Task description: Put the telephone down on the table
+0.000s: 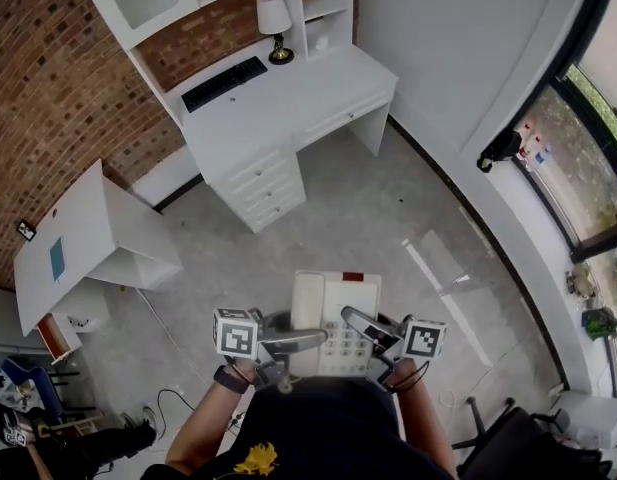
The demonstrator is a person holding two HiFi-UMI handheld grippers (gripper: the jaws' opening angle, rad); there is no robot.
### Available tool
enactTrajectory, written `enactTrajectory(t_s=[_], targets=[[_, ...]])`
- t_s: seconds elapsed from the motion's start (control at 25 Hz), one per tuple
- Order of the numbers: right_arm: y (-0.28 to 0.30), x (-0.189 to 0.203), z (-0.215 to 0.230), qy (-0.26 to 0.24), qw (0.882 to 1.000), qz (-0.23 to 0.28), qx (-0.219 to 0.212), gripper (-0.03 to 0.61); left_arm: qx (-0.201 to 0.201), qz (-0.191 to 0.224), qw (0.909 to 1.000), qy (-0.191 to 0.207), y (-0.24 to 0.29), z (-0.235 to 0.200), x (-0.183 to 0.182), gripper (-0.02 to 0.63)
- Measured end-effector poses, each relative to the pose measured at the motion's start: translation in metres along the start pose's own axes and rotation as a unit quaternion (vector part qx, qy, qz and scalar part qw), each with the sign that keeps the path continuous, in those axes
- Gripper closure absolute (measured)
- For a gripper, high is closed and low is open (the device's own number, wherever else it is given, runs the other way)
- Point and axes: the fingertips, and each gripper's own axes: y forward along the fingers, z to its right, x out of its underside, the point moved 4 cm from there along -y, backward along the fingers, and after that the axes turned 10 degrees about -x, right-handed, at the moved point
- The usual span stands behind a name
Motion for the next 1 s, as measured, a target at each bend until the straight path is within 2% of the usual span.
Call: enactTrajectory(t_s=[0.28,0.48,0.72,0.88,1.0], targets=[[0.044,-0.061,0.035,-0.009,1.000,-0.010,0.023,0.339,0.014,0.000,0.9998,-0.015,0.016,-0.046,-0.068,0.149],[0.095,-0.140,0.054,-0.031,0.999,-0.003,0.043,0.338,0.035,-0.003,0.9994,-0.003,0.033,-0.081,-0.160,0.149],[0.175,-0.242,0.061,-0.054,0.996,-0.015,0.063,0.339,0.075,0.018,0.9970,-0.003,0.042,-0.111,-0.283,0.149],[0.228,-0.286,0.076,-0.066,0.995,-0.031,0.064,0.339,0.079,0.039,0.9961,0.006,0.035,-0.139,-0.344,0.149],[0.260,-0.302,0.083,-0.064,0.995,-0.041,0.065,0.337,0.075,0.048,0.9960,-0.005,0.025,-0.154,-0.371,0.148]])
